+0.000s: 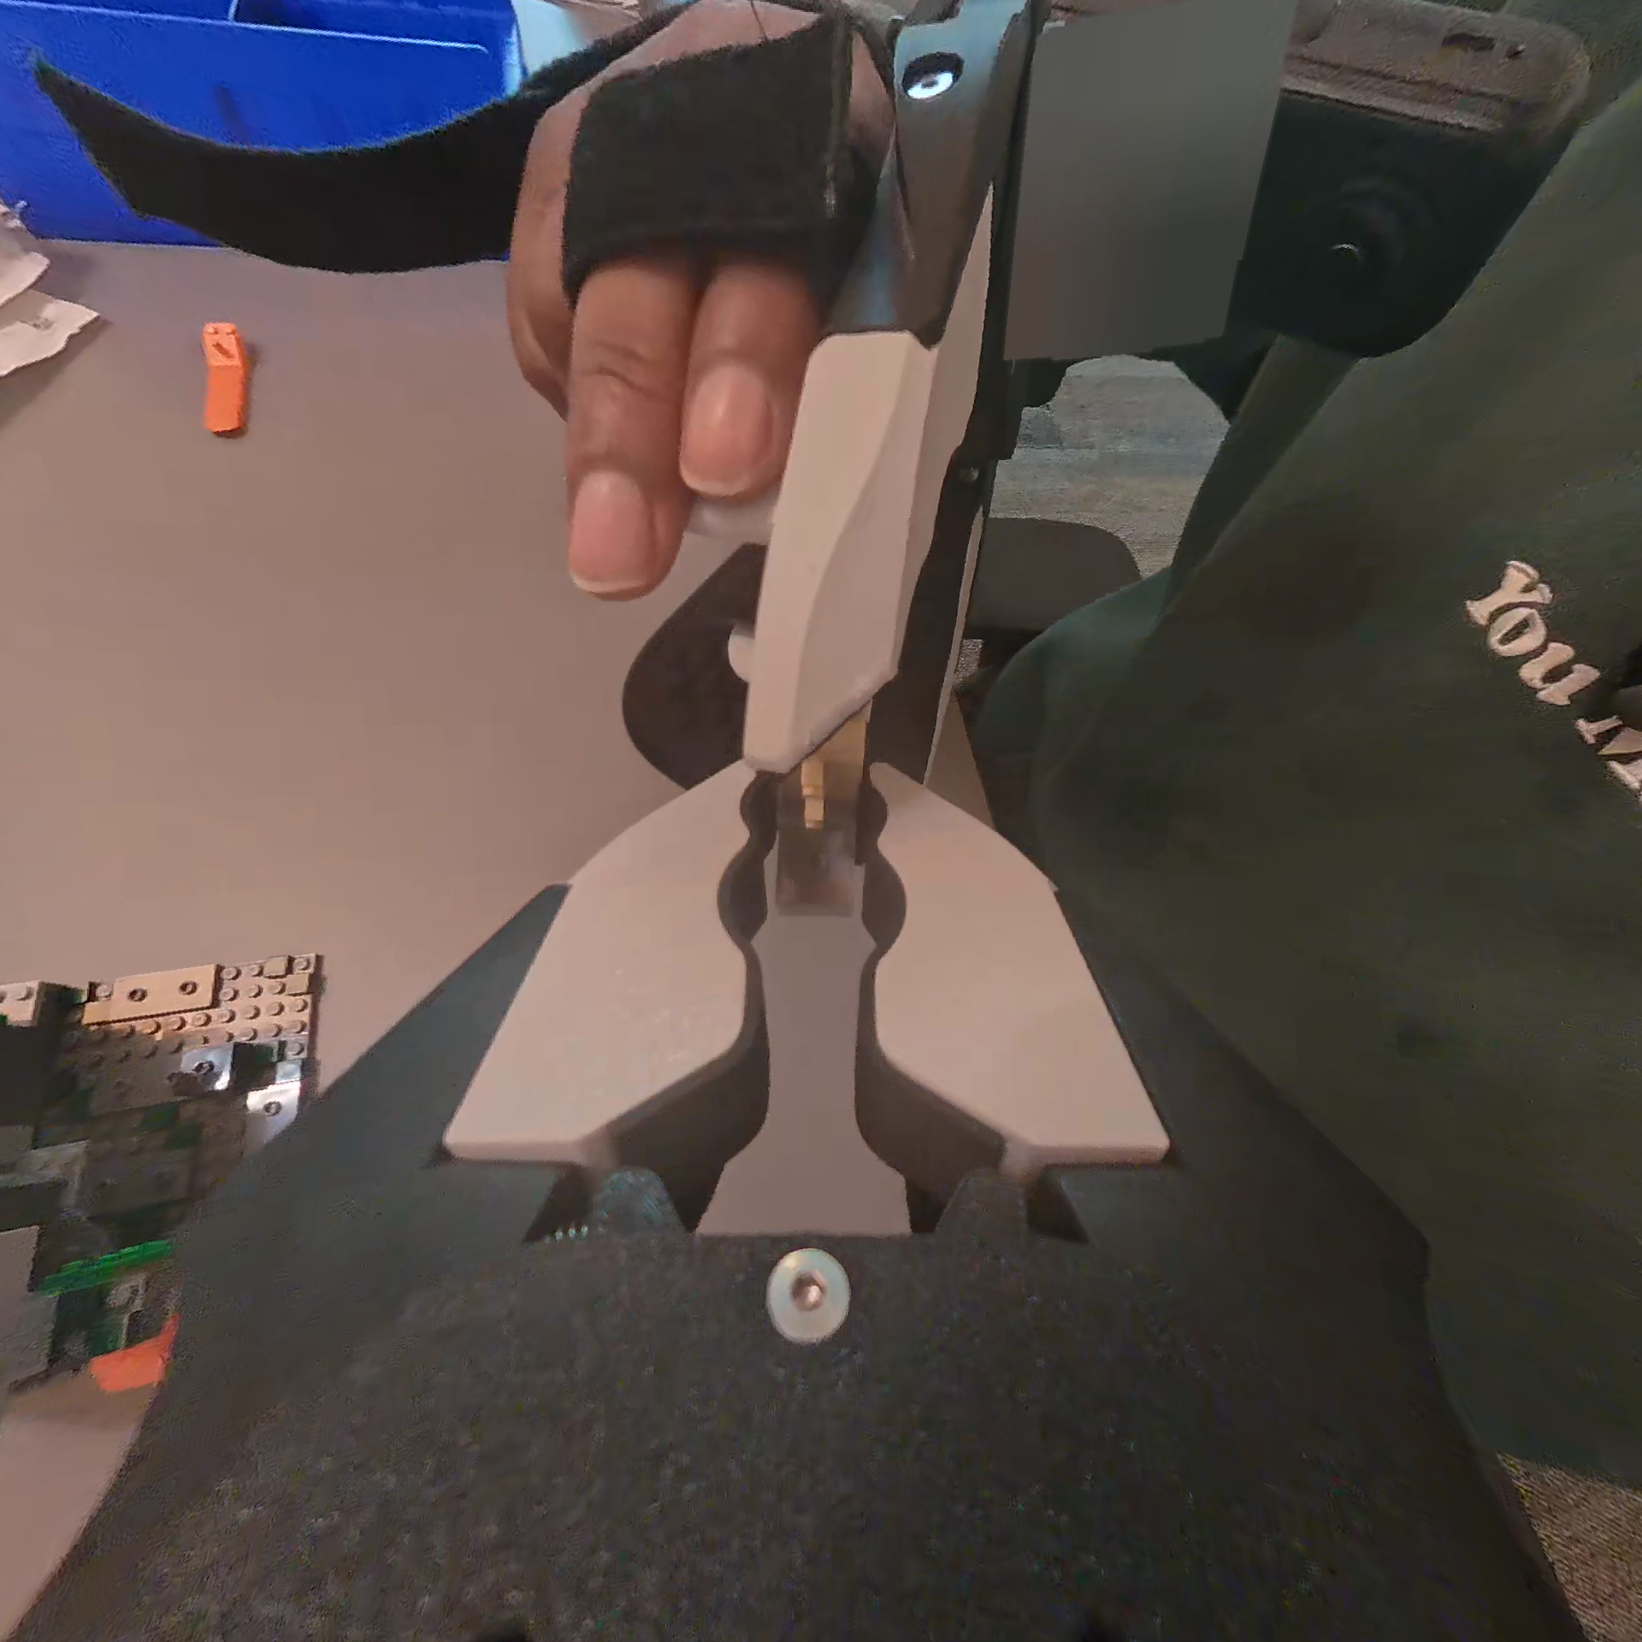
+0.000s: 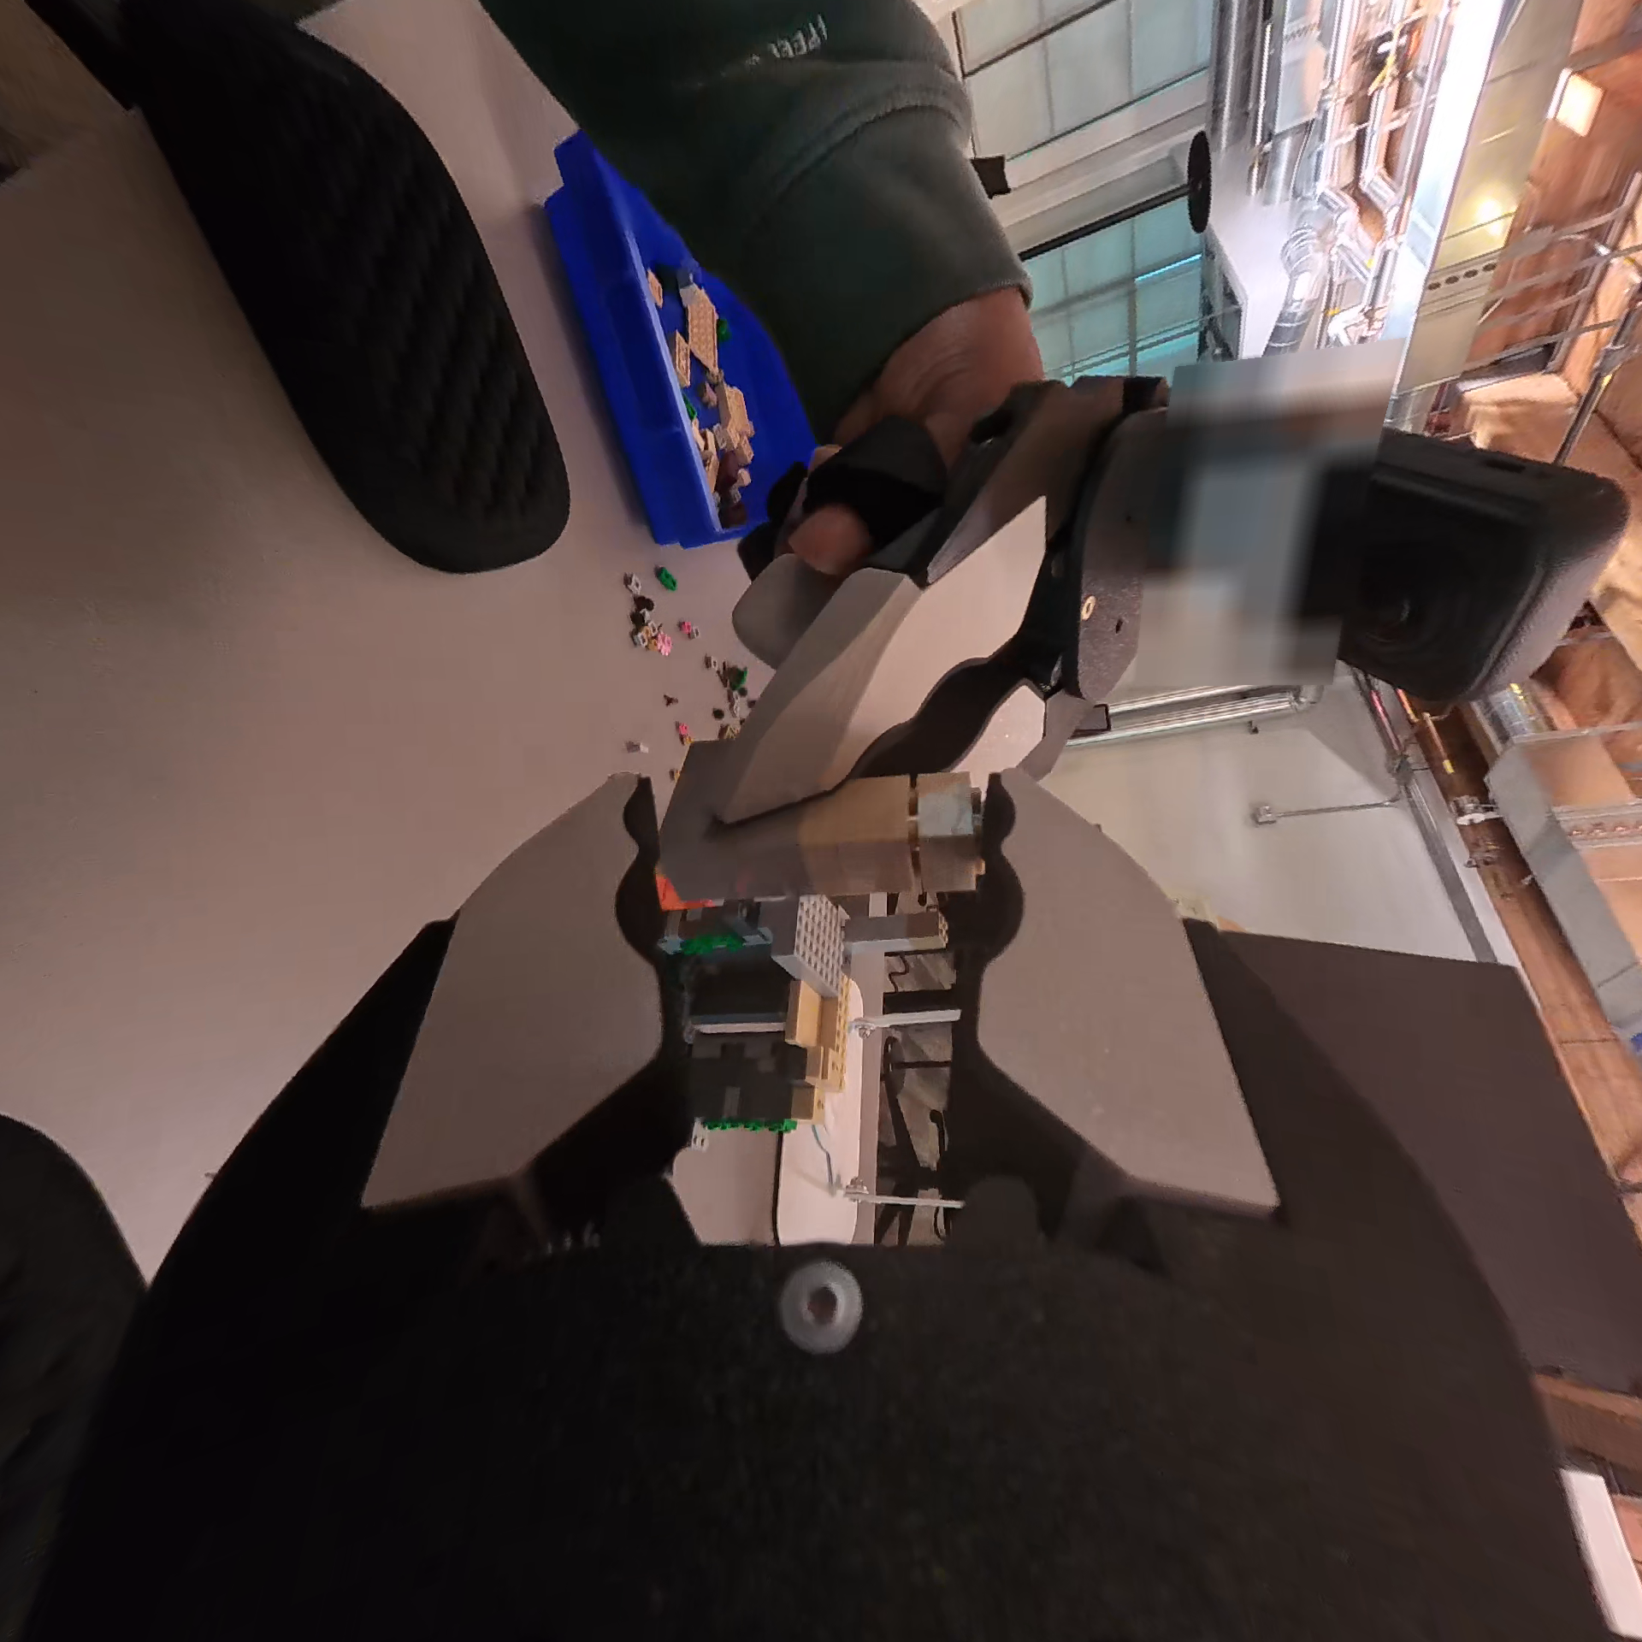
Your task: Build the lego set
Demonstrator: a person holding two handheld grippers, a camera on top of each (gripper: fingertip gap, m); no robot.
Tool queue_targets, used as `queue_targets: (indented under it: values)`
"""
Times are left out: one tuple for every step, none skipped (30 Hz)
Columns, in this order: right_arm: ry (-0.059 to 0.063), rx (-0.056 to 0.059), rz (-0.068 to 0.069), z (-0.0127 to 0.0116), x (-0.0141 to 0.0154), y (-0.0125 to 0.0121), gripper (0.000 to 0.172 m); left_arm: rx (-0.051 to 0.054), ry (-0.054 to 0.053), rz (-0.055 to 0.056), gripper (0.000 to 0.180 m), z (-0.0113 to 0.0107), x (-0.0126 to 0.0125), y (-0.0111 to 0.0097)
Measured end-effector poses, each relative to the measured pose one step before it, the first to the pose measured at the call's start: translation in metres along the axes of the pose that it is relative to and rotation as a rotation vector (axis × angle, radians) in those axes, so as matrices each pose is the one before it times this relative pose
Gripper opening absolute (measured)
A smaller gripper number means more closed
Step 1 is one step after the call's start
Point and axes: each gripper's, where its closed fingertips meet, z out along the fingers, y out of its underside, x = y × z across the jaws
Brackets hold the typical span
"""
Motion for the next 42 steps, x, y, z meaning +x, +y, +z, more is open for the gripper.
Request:
queue_targets:
  values:
    - [0.0047,0.0064,-0.0008,-0.00122,0.00040,-0.00268,0.070,0.0031,0.0102,-0.0016,0.017,-0.00025,0.00271,-0.00132]
    - [0.0064,0.0055,-0.0011,-0.00116,0.00058,-0.00259,0.069,0.0042,0.0095,-0.0021,0.017,-0.00012,0.00254,-0.00138]
    - [0.0039,0.0036,0.0039,-0.00122,0.00046,-0.00238,0.069,0.0040,0.0110,-0.0035,0.017,-0.00002,0.00260,-0.00111]
    - [-0.0025,0.0051,0.0096,-0.00116,0.00007,-0.00258,0.069,0.0006,0.0105,-0.0054,0.017,0.00047,0.00258,-0.00068]
    - [-0.0079,0.0010,0.0092,-0.00098,-0.00050,-0.00198,0.068,-0.0024,0.0081,-0.0039,0.017,0.00062,0.00235,-0.00022]
    - [-0.0092,-0.0005,0.0069,-0.00088,-0.00085,-0.00162,0.068,-0.0028,0.0059,-0.0039,0.017,0.00060,0.00185,-0.00009]
    - [-0.0079,-0.0014,0.0075,-0.00068,-0.00053,-0.00137,0.068,0.0012,0.0066,-0.0073,0.017,0.00039,0.00181,-0.00062]
    - [-0.0068,0.0015,0.0134,-0.00100,-0.00007,-0.00178,0.068,0.0065,0.0158,-0.0126,0.017,0.00026,0.00280,-0.00103]
    - [-0.0114,0.0110,0.0217,-0.00134,-0.00012,-0.00311,0.068,0.0105,0.0205,-0.0134,0.017,0.00033,0.00364,-0.00139]
    - [-0.0091,0.0073,0.0249,-0.00137,0.00037,-0.00307,0.067,0.0079,0.0144,-0.0110,0.017,0.00030,0.00297,-0.00116]
    - [-0.0050,0.0042,0.0132,-0.00118,0.00052,-0.00298,0.063,-0.0028,0.0115,-0.0002,0.017,0.00114,0.00279,0.00056]
    - [-0.0051,0.0116,-0.0014,-0.00113,-0.00028,-0.00433,0.056,-0.0018,0.0272,0.0018,0.017,0.00150,0.00530,0.00057]
    - [-0.0148,0.0059,0.0037,-0.00005,-0.00229,-0.00383,0.055,-0.0028,0.0178,-0.0025,0.017,0.00051,0.00365,0.00094]
    - [-0.0041,0.0010,0.0058,0.00026,-0.00114,-0.00278,0.055,0.0044,0.0147,-0.0090,0.017,-0.00017,0.00282,0.00004]
    - [0.0032,0.0032,0.0004,-0.00030,-0.00011,-0.00226,0.054,0.0070,0.0076,-0.0099,0.017,-0.00028,0.00178,-0.00043]
    - [0.0001,0.0011,0.0025,-0.00034,0.00018,-0.00130,0.054,0.0062,0.0057,-0.0066,0.017,-0.00026,0.00173,-0.00044]
    - [0.0008,0.0080,0.0064,-0.00042,0.00016,-0.00197,0.053,0.0034,0.0096,-0.0043,0.017,-0.00043,0.00220,-0.00028]
    - [-0.0005,0.0085,0.0036,0.00001,-0.00014,-0.00224,0.052,-0.0010,0.0080,-0.0008,0.017,-0.00048,0.00207,0.00028]
    - [-0.0004,0.0017,-0.0012,0.00070,-0.00035,-0.00129,0.052,-0.0023,0.0005,0.0010,0.017,-0.00053,0.00072,0.00046]
    - [0.0035,0.0030,-0.0004,0.00049,0.00023,-0.00082,0.052,0.0021,0.0013,-0.0028,0.017,-0.00060,0.00073,-0.00006]
    - [-0.0008,0.0047,0.0085,0.00036,0.00012,-0.00039,0.052,0.0005,-0.0009,-0.0045,0.017,-0.00046,-0.00006,0.00047]
    - [-0.0045,0.0007,0.0124,0.00080,-0.00002,0.00047,0.052,0.0043,-0.0022,-0.0012,0.017,-0.00062,-0.00065,0.00039]
    - [0.0069,0.0037,0.0088,0.00055,0.00120,0.00043,0.052,0.0156,0.0002,-0.0060,0.017,-0.00145,-0.00111,-0.00090]
    - [0.0097,-0.0023,0.0084,0.00061,0.00196,0.00142,0.053,0.0134,-0.0064,-0.0069,0.017,-0.00149,-0.00253,-0.00013]
    - [0.0051,-0.0116,0.0041,0.00072,0.00134,0.00206,0.054,0.0147,0.0040,-0.0149,0.017,-0.00122,-0.00143,-0.00021]
    - [0.0015,0.0069,-0.0156,0.00035,-0.00001,-0.00087,0.059,0.0187,0.0213,-0.0244,0.017,-0.00102,0.00040,-0.00061]
    - [-0.0028,0.0010,-0.0178,0.00074,-0.00105,-0.00062,0.063,0.0068,0.0067,-0.0131,0.017,-0.00084,-0.00118,0.00109]
    - [-0.0050,-0.0107,-0.0049,0.00095,-0.00100,0.00071,0.067,-0.0040,-0.0042,-0.0016,0.017,-0.00032,-0.00206,0.00251]
    - [-0.0025,-0.0046,-0.0020,0.00082,-0.00027,0.00048,0.069,0.0007,0.0057,-0.0037,0.017,0.00005,-0.00020,0.00150]
    - [-0.0055,-0.0042,-0.0028,0.00037,-0.00062,0.00086,0.071,0.0068,0.0079,-0.0037,0.017,-0.00004,0.00065,0.00001]
    - [0.0010,-0.0043,-0.0066,0.00029,0.00013,0.00112,0.072,0.0018,-0.0013,0.0020,0.017,-0.00004,-0.00036,0.00031]
    - [0.0035,0.0020,-0.0081,-0.00002,0.00031,0.00023,0.073,0.0007,-0.0023,0.0044,0.017,-0.00021,-0.00033,0.00030]
    - [0.0010,0.0016,-0.0049,0.00023,-0.00009,-0.00003,0.074,0.0019,0.0024,0.0004,0.017,-0.00008,0.00013,-0.00011]
    - [0.0003,0.0018,-0.0028,0.00030,-0.00016,-0.00043,0.074,0.0035,0.0031,-0.0005,0.017,-0.00014,0.00015,-0.00030]
    - [-0.0023,-0.0018,-0.0057,0.00042,-0.00060,0.00008,0.075,0.0019,0.0001,-0.0011,0.017,-0.00026,-0.00028,-0.00025]
    - [0.0005,-0.0020,-0.0076,0.00007,-0.00009,0.00010,0.075,0.0012,0.0000,0.0014,0.017,-0.00038,-0.00024,-0.00001]
    - [0.0024,-0.0010,-0.0017,-0.00001,0.00053,0.00005,0.075,0.0028,0.0016,-0.0013,0.017,-0.00036,-0.00001,-0.00027]
    - [-0.0002,-0.0013,0.0022,-0.00024,0.00048,0.00021,0.077,0.0016,0.0052,0.0003,0.017,-0.00042,0.00068,-0.00008]
    - [-0.0026,-0.0065,-0.0028,-0.00013,-0.00002,0.00089,0.079,0.0083,0.0095,-0.0017,0.017,-0.00071,0.00162,-0.00110]
    - [-0.0030,-0.0148,-0.0118,0.00049,-0.00075,0.00250,0.081,0.0091,0.0028,-0.0017,0.017,-0.00100,0.00090,-0.00146]
    - [-0.0061,-0.0076,-0.0086,0.00044,-0.00176,0.00136,0.083,0.0038,-0.0022,0.0015,0.017,-0.00106,0.00022,-0.00081]
    - [-0.0039,0.0015,0.0042,0.00036,-0.00131,-0.00050,0.084,0.0042,0.0076,0.0015,0.017,-0.00072,0.00181,-0.00097]
